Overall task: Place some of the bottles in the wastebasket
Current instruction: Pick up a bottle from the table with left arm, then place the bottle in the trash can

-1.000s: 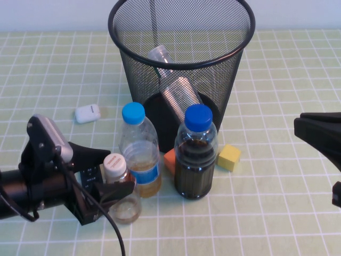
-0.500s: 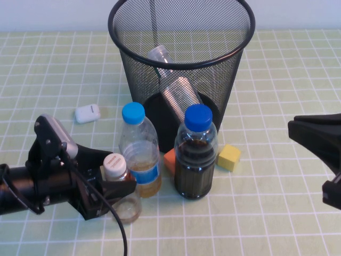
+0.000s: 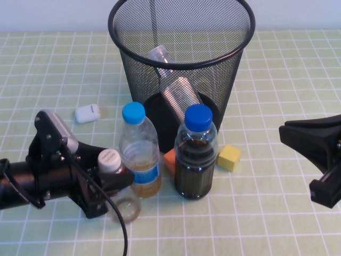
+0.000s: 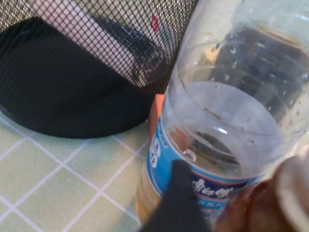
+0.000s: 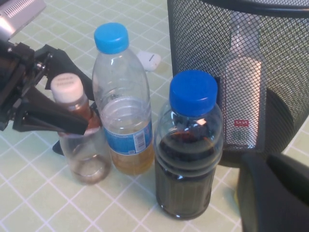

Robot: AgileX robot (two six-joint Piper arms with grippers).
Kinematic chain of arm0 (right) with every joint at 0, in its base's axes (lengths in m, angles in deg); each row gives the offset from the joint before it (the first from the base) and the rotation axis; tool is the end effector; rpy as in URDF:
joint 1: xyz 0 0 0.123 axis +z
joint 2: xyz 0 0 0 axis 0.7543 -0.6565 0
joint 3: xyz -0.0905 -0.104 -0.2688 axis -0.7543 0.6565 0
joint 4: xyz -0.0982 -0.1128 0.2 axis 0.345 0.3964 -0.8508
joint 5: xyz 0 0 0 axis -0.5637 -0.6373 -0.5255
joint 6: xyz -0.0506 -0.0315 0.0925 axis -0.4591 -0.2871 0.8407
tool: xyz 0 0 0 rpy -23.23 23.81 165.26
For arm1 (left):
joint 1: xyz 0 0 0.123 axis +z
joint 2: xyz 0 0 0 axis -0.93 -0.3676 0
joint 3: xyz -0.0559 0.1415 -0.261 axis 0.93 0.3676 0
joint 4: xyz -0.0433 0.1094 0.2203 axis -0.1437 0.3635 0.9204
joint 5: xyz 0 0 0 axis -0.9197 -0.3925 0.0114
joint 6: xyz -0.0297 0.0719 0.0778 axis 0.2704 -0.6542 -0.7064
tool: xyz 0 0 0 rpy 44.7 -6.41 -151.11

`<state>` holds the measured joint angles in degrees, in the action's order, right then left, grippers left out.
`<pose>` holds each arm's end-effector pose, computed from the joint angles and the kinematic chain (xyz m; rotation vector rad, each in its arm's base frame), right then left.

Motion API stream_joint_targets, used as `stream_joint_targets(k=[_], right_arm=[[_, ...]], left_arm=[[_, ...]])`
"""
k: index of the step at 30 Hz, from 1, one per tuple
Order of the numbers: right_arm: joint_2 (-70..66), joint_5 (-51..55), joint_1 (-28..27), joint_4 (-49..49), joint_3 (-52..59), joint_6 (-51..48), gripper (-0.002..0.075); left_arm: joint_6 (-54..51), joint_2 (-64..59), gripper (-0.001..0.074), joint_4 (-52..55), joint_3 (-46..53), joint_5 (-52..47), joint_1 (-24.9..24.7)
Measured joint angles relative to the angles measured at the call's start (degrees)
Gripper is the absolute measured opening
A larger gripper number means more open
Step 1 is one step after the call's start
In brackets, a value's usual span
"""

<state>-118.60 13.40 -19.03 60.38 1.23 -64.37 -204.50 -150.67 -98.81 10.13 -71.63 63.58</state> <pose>0.1463 0.1080 0.3695 -0.6620 1.7915 0.4993 0.2360 -0.1035 0.2099 0.8983 1.8887 -0.7815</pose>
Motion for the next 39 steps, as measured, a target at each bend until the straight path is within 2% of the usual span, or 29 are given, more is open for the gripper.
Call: stream_joint_targets(k=[6,11,19,22,25,29,34,39], right_arm=[[0.00,0.23,0.00,0.00,0.00,0.00,0.0000],[0.00,0.50,0.00,-0.79,0.00,0.00,0.0000],[0.00,1.07,0.00,-1.28,0.00,0.00,0.0000],[0.00,1.07,0.00,-1.28,0.00,0.00,0.0000],[0.00,1.07,0.00,-1.28,0.00,0.00,0.0000],[0.00,0.17,0.00,-1.28,0.00,0.00,0.0000],[0.00,-0.05,0.00,-1.28,0.00,0.00,0.0000],[0.00,-0.05,0.00,-1.28,0.00,0.00,0.0000]], left_arm=[[0.00,0.00,0.0287,0.00,-0.03,-0.71,0.00],[3.54,0.49,0.0292,0.71,-0.03,-1.84,0.00],[19.26,8.99,0.0292,10.61,-0.03,2.45,0.00],[28.20,15.22,0.0292,16.54,-0.77,4.29,0.00],[42.13,21.25,0.0292,26.55,-3.51,5.26,0.00],[57.27,27.88,0.0292,38.83,-10.13,4.83,0.00],[73.23,29.01,0.0292,50.50,-24.73,0.30,0.00],[79.60,23.09,0.0292,57.02,-40.84,-3.84,0.00]])
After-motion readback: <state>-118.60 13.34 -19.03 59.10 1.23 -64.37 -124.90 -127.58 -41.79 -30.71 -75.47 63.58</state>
